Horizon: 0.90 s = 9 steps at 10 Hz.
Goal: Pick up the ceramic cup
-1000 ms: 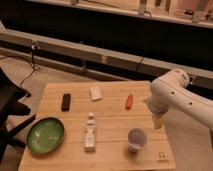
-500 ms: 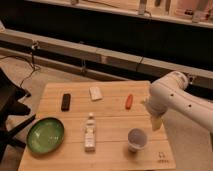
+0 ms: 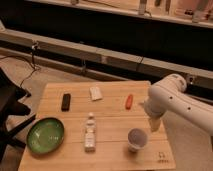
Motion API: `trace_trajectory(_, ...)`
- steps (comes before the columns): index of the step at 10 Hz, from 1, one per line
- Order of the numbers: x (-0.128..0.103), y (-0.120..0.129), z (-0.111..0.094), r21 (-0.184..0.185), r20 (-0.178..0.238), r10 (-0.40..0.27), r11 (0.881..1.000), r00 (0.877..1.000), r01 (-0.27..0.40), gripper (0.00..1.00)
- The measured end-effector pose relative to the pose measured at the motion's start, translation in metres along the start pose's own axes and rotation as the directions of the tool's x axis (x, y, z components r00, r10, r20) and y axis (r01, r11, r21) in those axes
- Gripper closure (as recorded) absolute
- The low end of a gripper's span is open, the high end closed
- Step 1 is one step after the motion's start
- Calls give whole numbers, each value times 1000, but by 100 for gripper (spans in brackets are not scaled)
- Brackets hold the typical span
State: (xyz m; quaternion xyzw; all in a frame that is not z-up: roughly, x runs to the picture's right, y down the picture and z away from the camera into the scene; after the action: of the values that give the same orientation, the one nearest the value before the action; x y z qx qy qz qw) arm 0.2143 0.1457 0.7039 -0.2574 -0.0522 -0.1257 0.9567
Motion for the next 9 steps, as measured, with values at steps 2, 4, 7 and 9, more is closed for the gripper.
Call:
trace_trajectory(2,-4,0,2,6,5,-15,1000,1000,15,20)
trace_trajectory(4,-10,1,4,11,13,-28,1000,1000,28,20)
trace_trajectory(7,-16,1,6,20,21,-44,999,999,44,20)
trace_trajectory(9,-21,2,8,25,29,-54,998,998,53,20)
